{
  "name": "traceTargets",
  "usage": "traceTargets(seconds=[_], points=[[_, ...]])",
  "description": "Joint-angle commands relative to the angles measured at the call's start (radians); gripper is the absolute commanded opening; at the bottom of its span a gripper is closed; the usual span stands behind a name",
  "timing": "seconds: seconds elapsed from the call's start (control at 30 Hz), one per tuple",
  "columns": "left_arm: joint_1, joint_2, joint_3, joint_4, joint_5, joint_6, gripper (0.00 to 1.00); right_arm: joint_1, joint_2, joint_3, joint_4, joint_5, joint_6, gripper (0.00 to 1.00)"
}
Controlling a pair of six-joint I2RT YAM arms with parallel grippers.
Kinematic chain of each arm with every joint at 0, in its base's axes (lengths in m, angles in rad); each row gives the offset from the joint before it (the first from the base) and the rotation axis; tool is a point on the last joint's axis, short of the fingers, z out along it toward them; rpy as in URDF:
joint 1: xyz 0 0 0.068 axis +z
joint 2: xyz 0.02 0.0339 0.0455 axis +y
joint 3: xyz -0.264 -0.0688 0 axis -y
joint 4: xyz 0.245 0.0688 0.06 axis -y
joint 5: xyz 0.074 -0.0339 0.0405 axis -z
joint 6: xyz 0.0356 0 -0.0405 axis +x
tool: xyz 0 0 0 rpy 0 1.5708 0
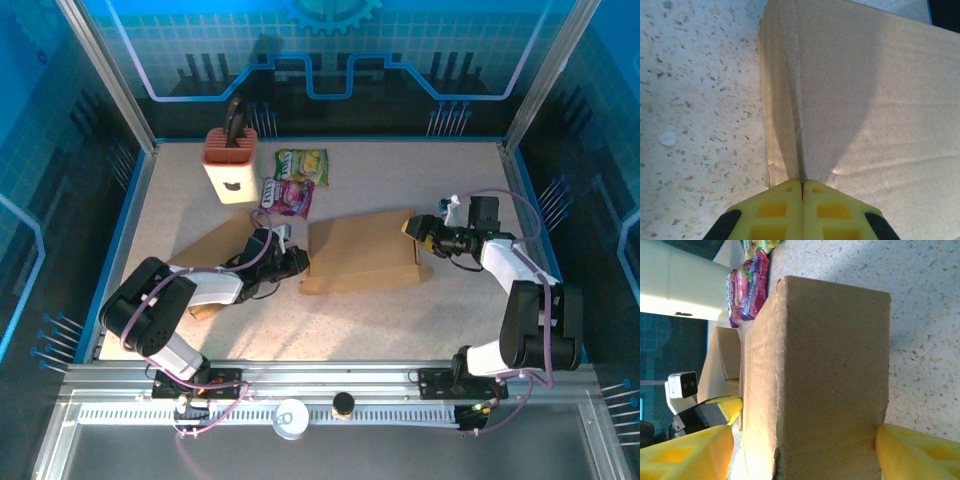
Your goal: Fold the paper box
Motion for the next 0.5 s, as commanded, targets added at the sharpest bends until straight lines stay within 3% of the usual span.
traceTargets(seconds=[0.0, 0.2, 0.47], points=[[0.006, 0.035, -0.028, -0.092, -0.007, 0.001, 0.06, 0.021, 0.011, -0.028, 0.065, -0.132, 0.063, 0.67], [0.012, 0.041, -0.018, -0.105, -0.008, 0.008, 0.06, 0.026, -0.013, -0.047, 0.06, -0.146, 0.074, 0.68], [0.026, 0.046, -0.047, -0.087, -0.017, 0.0, 0.03, -0.019, -0.087, -0.039, -0.163, 0.056, -0.069, 0.84]])
